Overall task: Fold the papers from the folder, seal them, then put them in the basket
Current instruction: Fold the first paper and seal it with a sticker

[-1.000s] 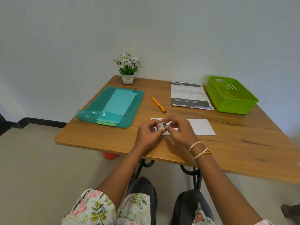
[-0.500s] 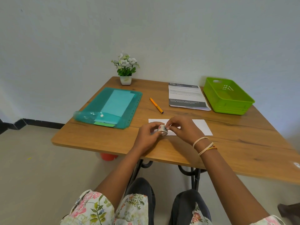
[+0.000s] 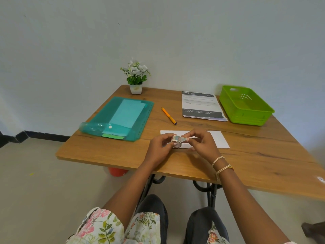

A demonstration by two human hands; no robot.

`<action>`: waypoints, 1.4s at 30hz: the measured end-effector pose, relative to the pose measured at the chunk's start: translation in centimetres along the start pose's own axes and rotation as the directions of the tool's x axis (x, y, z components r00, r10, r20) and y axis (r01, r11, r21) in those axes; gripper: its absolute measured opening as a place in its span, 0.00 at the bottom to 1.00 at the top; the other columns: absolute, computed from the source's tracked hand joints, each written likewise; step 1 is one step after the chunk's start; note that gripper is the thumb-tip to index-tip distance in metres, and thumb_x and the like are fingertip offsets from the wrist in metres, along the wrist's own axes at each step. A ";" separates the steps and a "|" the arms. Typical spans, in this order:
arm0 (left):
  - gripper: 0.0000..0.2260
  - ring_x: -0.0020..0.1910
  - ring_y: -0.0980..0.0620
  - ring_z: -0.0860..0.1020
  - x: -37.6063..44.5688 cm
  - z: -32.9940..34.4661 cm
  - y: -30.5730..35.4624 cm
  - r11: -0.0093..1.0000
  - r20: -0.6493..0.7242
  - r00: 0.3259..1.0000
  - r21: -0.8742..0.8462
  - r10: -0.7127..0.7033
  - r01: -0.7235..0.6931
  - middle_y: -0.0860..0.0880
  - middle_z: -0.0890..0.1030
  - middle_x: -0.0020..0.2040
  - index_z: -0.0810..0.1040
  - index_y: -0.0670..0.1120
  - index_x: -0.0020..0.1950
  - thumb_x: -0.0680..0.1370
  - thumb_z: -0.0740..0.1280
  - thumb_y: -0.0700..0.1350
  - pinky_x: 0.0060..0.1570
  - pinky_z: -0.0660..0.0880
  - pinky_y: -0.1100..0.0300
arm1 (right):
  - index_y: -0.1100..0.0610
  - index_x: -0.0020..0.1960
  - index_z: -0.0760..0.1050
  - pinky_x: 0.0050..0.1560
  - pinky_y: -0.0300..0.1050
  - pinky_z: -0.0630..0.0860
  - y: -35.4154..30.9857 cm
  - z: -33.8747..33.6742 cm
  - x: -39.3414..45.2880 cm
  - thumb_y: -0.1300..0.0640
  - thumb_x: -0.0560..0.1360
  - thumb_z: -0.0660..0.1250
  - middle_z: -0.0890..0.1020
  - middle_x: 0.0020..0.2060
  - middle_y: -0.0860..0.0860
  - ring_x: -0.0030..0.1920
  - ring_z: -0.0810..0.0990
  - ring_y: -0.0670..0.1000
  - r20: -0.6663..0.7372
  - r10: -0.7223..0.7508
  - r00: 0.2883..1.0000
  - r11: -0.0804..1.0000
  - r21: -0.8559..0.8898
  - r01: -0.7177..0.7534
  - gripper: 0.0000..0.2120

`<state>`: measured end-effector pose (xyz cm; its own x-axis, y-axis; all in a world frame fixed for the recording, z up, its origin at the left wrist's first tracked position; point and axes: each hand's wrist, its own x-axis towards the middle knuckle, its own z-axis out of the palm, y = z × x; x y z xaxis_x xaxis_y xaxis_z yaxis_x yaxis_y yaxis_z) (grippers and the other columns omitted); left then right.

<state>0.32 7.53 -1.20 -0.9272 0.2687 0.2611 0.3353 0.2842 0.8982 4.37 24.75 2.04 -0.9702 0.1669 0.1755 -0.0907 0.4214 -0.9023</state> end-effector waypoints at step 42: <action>0.29 0.65 0.45 0.72 12.5 -2.1 -1.2 0.861 -0.173 0.943 0.386 -0.285 0.331 0.43 0.75 0.66 0.72 0.43 0.70 0.71 0.76 0.45 0.63 0.72 0.53 | 0.56 0.46 0.81 0.37 0.31 0.77 2.7 -0.3 -0.2 0.63 0.72 0.72 0.84 0.41 0.51 0.38 0.84 0.45 -0.217 0.124 0.968 0.983 0.157 -0.091 0.05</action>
<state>-12.01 8.67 1.75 -0.9986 0.0134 0.0518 0.0468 0.6892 0.7231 4.37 26.12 -0.33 -0.9020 0.4074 0.1431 -0.0361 0.2592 -0.9652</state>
